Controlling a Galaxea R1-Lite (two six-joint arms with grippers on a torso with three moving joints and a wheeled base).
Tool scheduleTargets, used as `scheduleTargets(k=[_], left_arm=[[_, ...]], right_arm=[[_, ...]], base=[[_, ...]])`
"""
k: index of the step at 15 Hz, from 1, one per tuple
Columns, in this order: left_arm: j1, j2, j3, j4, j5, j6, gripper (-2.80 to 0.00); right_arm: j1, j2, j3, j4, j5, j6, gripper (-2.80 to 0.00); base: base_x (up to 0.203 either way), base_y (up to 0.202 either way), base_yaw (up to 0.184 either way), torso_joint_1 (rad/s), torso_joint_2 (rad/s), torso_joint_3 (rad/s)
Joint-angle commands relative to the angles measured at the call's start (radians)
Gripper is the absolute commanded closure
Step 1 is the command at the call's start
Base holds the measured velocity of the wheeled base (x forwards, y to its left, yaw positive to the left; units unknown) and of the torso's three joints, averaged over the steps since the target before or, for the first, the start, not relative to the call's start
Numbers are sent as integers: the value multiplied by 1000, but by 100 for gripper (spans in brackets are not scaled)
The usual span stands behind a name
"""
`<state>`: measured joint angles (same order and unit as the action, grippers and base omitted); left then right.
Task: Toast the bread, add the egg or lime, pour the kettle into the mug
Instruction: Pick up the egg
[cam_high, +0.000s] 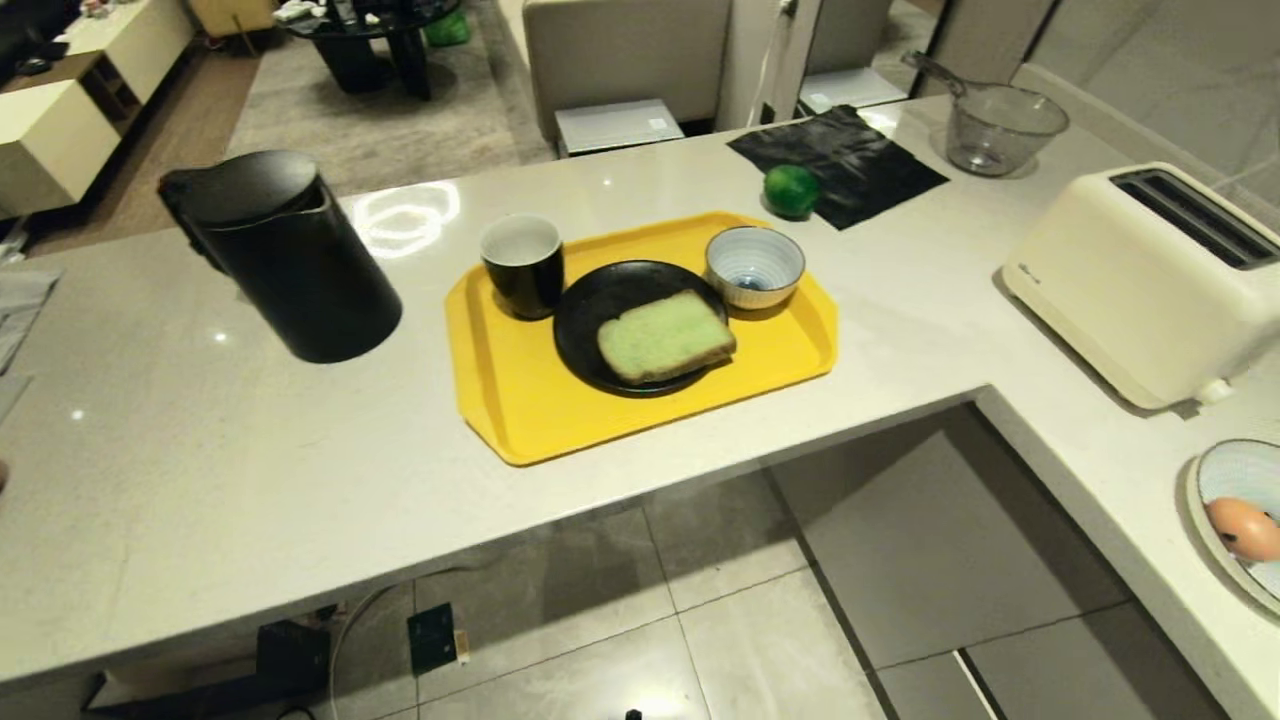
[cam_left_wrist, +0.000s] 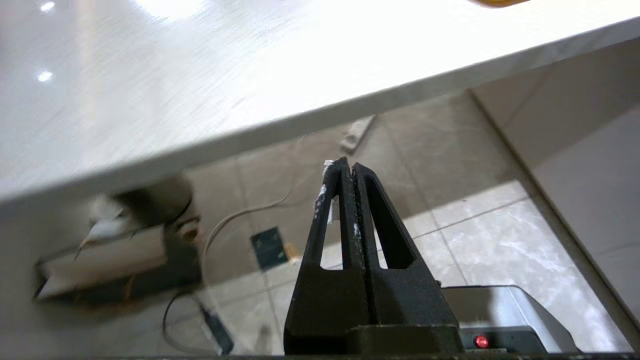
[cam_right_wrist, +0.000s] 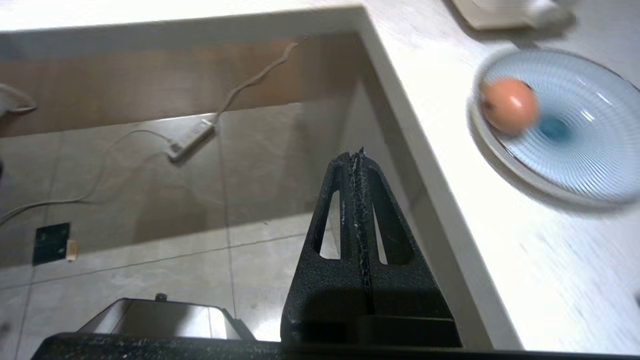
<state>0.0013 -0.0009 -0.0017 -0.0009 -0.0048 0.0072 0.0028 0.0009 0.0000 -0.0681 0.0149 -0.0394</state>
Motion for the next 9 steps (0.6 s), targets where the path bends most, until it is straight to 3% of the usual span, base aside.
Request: scheduleTargets(k=[1,9], left_arm=[[0,1,0,1,0,0,0],[0,1,0,-1,0,0,0]], right_arm=[[0,2,28,-1,0,-1,0],[0,2,28,0,0,-1,0]], base=[[-2,9,-173,2,-2,0],[1,9,-171,3,4,2]])
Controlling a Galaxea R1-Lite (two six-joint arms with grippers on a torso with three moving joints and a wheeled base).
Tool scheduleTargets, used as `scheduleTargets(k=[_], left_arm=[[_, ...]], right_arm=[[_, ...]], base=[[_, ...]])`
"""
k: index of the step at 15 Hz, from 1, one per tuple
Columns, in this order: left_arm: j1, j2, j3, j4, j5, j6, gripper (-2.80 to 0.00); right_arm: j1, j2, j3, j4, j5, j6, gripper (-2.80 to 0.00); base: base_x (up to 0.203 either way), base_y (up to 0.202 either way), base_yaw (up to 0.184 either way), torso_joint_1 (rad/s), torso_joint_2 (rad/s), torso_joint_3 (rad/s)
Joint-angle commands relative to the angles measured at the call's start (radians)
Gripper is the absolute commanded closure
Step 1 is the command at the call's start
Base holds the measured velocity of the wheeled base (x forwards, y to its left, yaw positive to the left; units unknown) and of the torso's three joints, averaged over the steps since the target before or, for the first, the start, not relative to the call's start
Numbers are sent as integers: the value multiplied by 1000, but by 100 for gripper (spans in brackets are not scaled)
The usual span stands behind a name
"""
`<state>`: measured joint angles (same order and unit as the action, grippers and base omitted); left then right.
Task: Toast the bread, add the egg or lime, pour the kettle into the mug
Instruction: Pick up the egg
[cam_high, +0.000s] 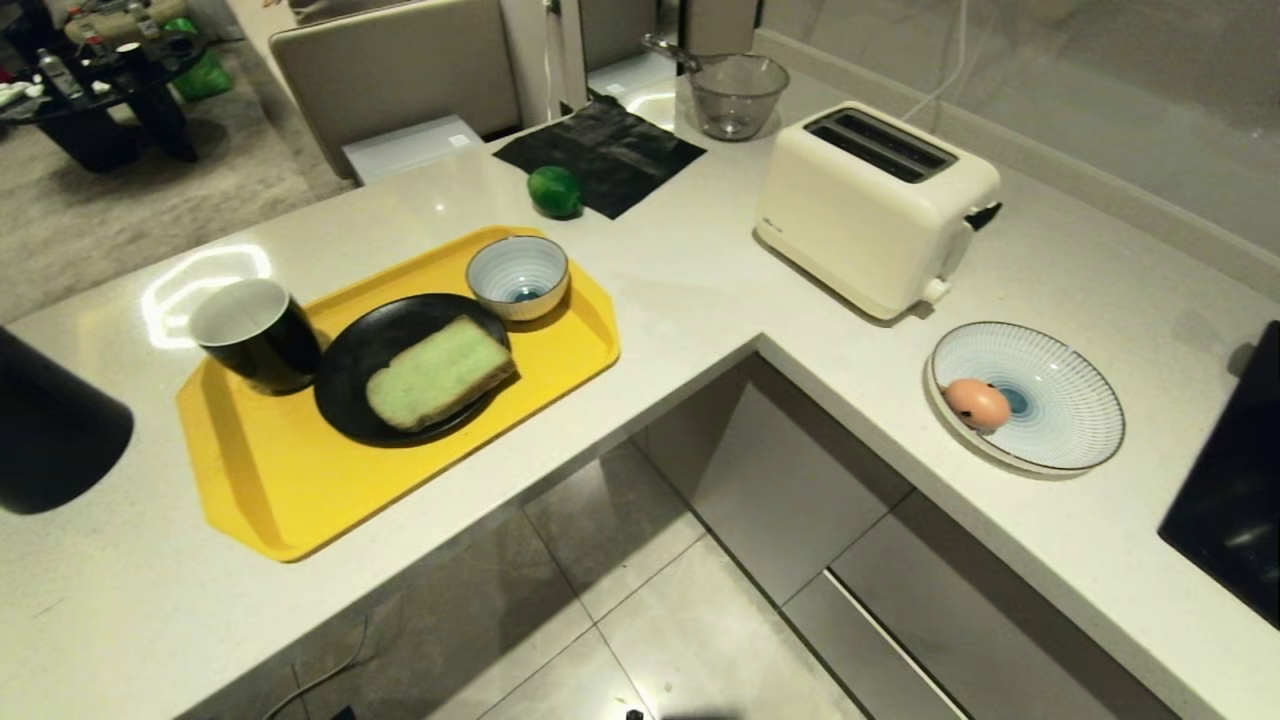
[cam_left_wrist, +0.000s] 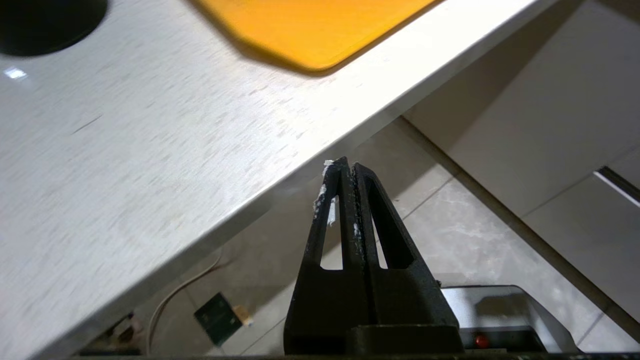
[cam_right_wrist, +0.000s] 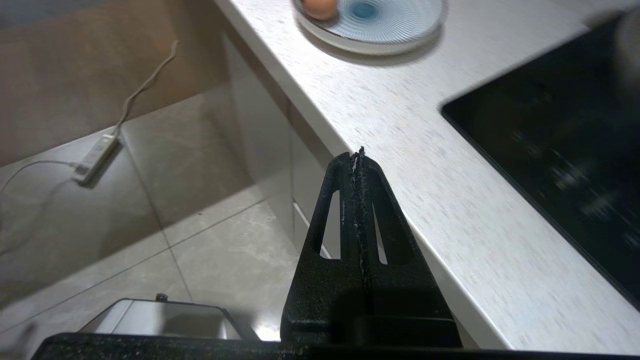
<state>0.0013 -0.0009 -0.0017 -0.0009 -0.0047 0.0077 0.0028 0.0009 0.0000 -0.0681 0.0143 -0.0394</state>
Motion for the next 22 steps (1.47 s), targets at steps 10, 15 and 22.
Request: scheduleTargets(k=[10,15,22], left_arm=[[0,1,0,-1,0,0,0],[0,1,0,-1,0,0,0],[0,1,0,1,0,2,0]], right_arm=[[0,2,28,-1,0,3,0],[0,1,28,-1,0,1,0],[0,2,28,-1,1,-1,0]], base=[[0,1,-31,0,1,0],[0,0,0,0,0,0],[33,0,1,-2,-1,1]])
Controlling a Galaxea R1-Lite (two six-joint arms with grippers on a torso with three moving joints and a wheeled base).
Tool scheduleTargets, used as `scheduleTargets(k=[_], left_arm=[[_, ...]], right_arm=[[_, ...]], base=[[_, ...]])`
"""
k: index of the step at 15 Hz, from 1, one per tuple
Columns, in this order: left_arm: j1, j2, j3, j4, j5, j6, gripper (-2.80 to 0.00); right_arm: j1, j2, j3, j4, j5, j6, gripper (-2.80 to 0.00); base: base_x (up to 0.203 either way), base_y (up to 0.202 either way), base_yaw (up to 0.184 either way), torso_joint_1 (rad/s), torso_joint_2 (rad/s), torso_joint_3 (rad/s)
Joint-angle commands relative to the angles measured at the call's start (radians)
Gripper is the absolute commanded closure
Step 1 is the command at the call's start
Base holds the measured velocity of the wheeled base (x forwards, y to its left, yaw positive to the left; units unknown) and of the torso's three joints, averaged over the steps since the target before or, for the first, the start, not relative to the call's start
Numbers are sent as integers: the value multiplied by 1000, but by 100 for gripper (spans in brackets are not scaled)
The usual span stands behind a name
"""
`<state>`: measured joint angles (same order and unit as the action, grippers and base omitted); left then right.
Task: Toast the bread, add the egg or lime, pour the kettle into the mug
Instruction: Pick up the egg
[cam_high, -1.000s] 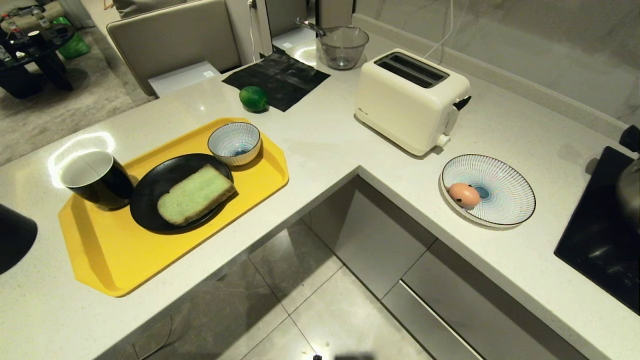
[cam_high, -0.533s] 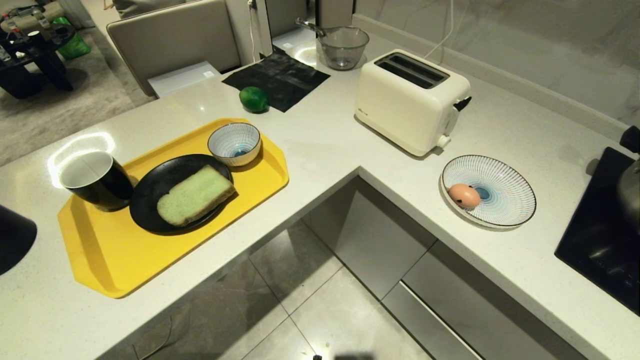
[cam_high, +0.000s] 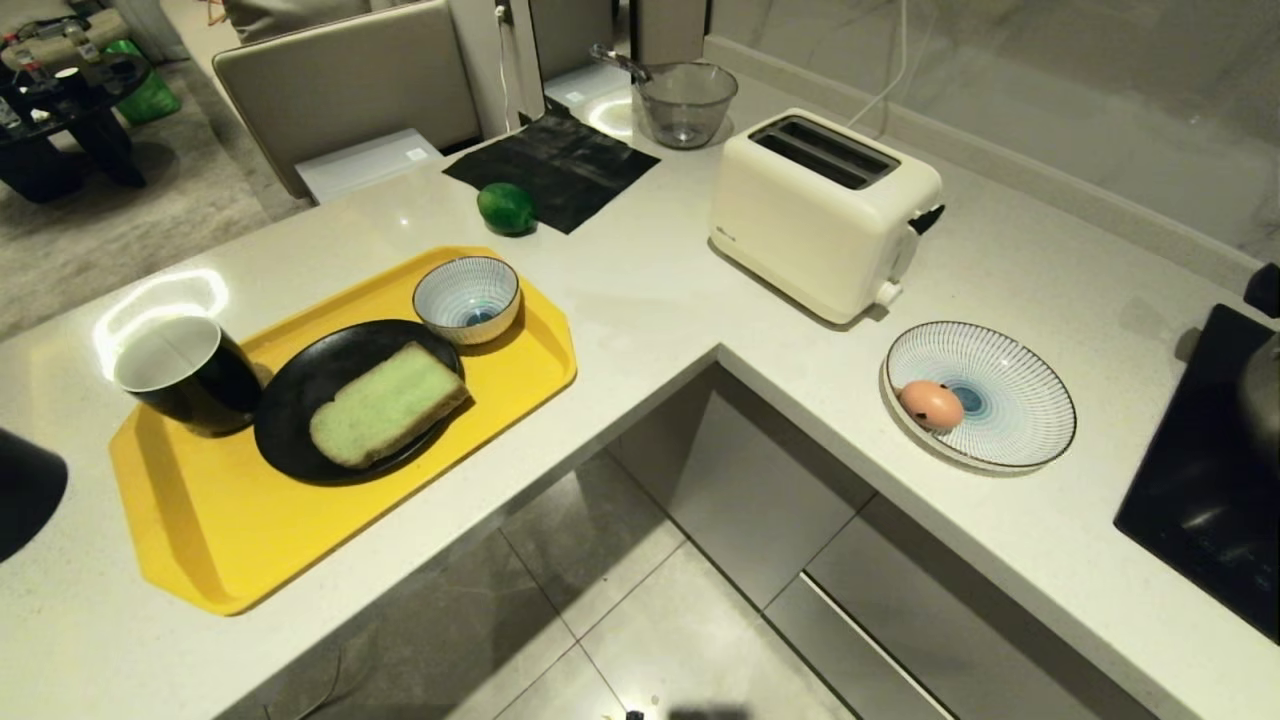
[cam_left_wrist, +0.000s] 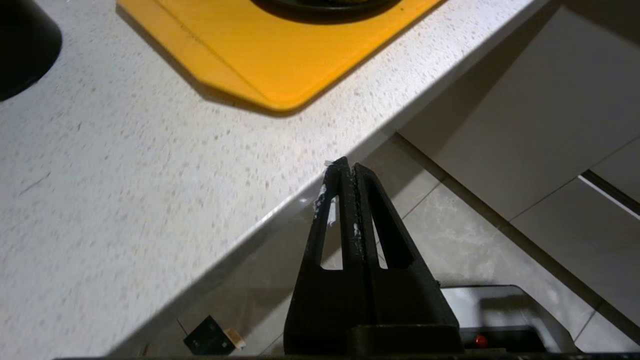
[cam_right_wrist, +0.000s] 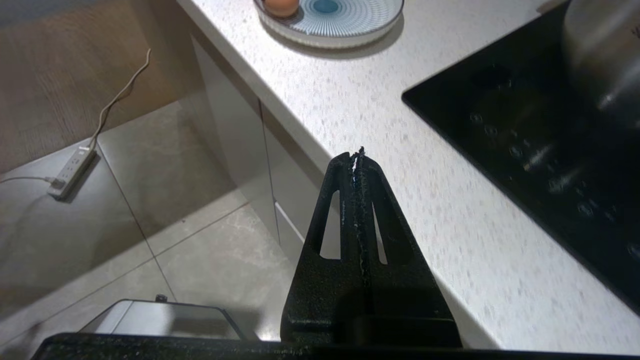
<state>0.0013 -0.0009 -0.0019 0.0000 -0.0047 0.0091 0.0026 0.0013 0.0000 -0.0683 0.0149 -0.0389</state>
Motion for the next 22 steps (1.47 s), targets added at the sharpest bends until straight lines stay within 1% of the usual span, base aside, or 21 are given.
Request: scheduleTargets(k=[1,4,9,11,12,14,16,19,20,22], left_arm=[[0,1,0,0,0,0,0],[0,1,0,0,0,0,0],[0,1,0,0,0,0,0],[0,1,0,-1,0,0,0],[0,1,0,-1,0,0,0],[0,1,0,-2,0,0,0],[0,1,0,-1,0,0,0],[0,1,0,-2,0,0,0],[0,1,0,0,0,0,0],[0,1,0,0,0,0,0]], right_arm=[[0,2,28,-1,0,-1,0],[0,2,28,-1,0,-1,0],[0,0,28,1,-1,-4,0],[0,3,-14,3,1,-3,0],[0,20,-77,24,1,-1,0],[1,141,-229,80,4,26,0],[1,312,-366,101,13,48,0],[1,602,-604,118,54,61,0],[1,691,-671,122,55,62,0],[8,848,-761,132,18,62,0]], base=[[181,0,2,13,7,-1],[137,0,4,11,8,-2],[0,0,0,0,0,0],[0,0,0,0,0,0],[0,0,0,0,0,0],[0,0,0,0,0,0],[0,0,0,0,0,0],[0,0,0,0,0,0],[0,0,0,0,0,0],[0,0,0,0,0,0]])
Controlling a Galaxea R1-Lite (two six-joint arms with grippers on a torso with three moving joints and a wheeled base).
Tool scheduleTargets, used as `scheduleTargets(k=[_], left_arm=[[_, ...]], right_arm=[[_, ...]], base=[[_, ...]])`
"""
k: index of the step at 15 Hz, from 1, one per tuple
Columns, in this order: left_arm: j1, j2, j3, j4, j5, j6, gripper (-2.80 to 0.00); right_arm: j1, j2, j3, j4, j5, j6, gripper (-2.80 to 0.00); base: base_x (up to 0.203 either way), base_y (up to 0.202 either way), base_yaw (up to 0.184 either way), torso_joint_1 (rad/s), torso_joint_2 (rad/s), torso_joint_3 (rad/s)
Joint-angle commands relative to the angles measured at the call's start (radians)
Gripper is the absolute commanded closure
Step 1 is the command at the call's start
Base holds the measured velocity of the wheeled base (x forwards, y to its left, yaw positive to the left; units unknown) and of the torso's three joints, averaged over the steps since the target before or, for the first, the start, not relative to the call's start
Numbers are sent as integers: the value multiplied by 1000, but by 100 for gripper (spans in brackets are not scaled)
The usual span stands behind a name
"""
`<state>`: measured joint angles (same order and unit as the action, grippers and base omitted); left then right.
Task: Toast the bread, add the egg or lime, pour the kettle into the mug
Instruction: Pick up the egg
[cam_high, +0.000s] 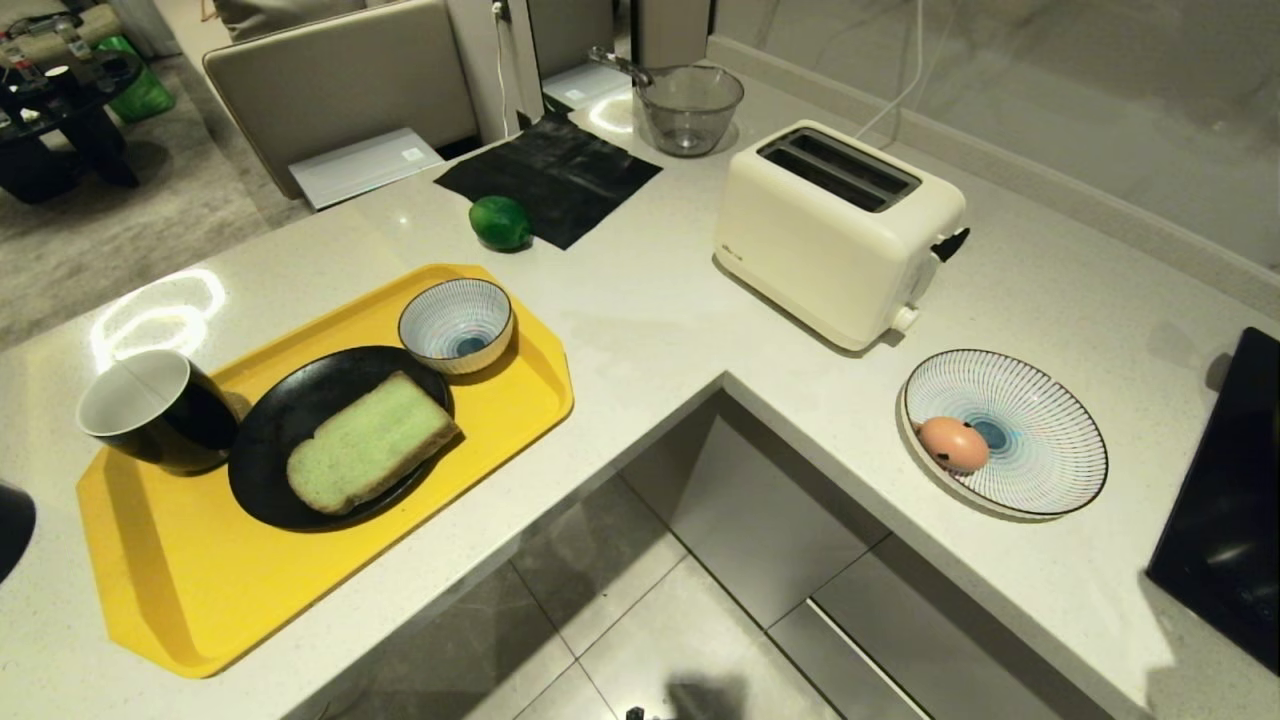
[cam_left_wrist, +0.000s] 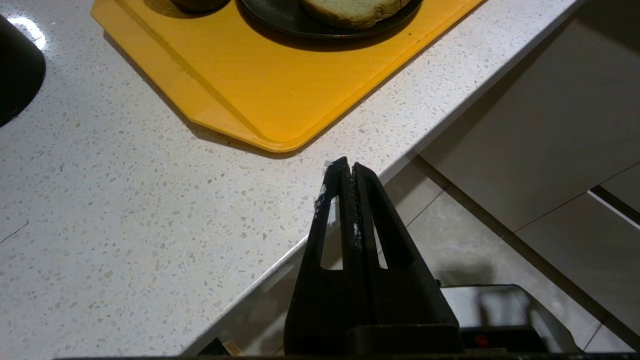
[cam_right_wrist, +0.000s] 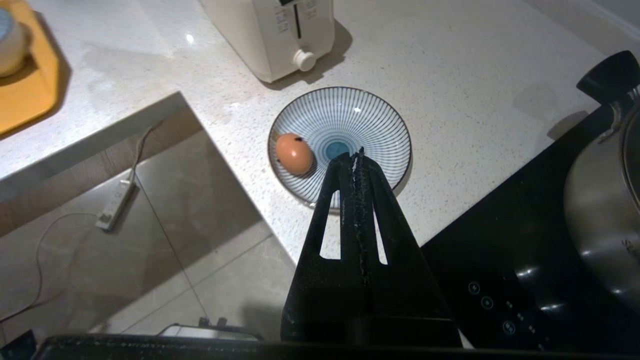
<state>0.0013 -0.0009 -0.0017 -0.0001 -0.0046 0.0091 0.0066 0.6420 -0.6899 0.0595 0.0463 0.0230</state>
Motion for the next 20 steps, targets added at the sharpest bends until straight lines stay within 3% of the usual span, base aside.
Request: scheduleTargets(k=[1,6,7,9,11,15,20], left_arm=[[0,1,0,-1,0,0,0],[0,1,0,-1,0,0,0],[0,1,0,-1,0,0,0],[0,1,0,0,0,0,0],[0,1,0,-1,0,0,0],[0,1,0,-1,0,0,0],[0,1,0,0,0,0,0]], right_arm=[[9,276,-98,10,-29,0,0],[59,447,-108,14,-50,-14,0],[59,468,-107,9,-52,-37,-280],[59,490,-108,6,-29,-63,-280],[59,503,-107,8,42,-90,-280],[59,536,-108,12,89,-83,-280],[58,678,-160,4,90,41,-280]], base=[[0,0,0,0,0,0],[0,0,0,0,0,0],[0,0,0,0,0,0],[0,0,0,0,0,0],[0,0,0,0,0,0],[0,0,0,0,0,0],[0,0,0,0,0,0]])
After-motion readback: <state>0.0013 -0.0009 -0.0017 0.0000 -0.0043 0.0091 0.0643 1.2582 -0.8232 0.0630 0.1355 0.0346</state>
